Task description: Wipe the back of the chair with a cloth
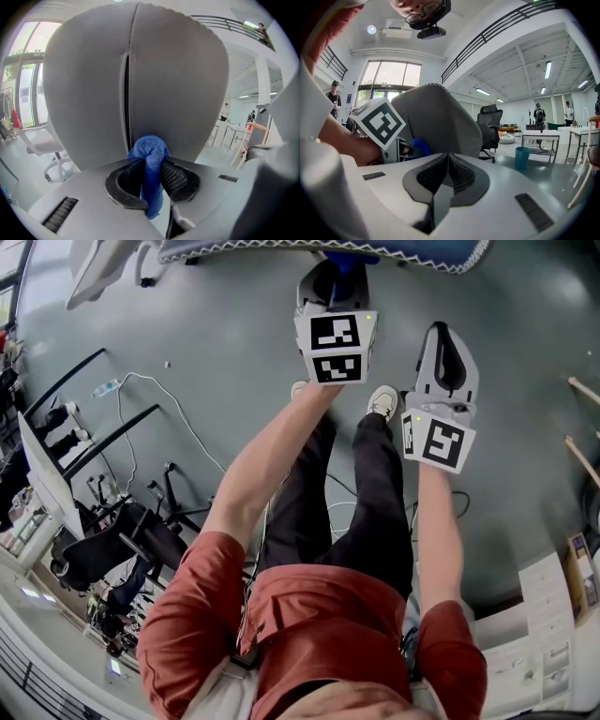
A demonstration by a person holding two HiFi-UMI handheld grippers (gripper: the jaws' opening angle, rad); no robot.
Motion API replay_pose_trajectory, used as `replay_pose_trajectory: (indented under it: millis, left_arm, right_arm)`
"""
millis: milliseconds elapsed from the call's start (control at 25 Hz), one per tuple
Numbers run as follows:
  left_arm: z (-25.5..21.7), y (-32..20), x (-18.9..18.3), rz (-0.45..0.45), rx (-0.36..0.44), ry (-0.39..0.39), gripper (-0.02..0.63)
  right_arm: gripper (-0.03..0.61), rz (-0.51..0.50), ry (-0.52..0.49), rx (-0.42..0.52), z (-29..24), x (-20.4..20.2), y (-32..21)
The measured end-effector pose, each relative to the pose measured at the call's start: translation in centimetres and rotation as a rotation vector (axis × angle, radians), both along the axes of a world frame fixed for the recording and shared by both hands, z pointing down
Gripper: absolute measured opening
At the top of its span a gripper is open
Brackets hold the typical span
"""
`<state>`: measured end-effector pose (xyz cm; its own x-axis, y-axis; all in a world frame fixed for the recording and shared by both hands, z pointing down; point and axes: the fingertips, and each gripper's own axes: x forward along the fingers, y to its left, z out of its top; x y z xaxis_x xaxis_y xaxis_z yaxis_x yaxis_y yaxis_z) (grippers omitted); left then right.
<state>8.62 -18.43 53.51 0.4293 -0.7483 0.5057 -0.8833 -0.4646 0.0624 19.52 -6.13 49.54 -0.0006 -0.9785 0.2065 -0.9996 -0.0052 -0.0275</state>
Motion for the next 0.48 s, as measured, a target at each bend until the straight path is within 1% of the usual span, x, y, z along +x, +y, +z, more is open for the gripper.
replay_pose_trajectory:
  millis: [120, 240, 400, 480]
  left_arm:
    - [-4.1, 0.9, -0.5, 0.008, 0.027, 0.016, 0.087]
    - [-8.6, 1.7, -0.9, 0.002, 0.063, 0.061, 0.088]
    - [-13.0, 2.7, -1.3, -0.007, 0.066, 0.097, 0.089]
    - [-15.1, 3.1, -1.5, -0.011, 0.088, 0.104, 0.089]
  right_arm:
    - [0.025, 0.016, -0.001, 0.028, -1.7, 0.3, 0.1]
    - [0.025, 0.033, -0.007, 0.056, -3.6, 0.5, 0.0]
    - [0.025, 0.039, -0.013, 0.084, -6.1, 0.2, -0.3]
    - [0.025, 0.037, -0.014, 0.101, -7.1, 0.1, -0.4]
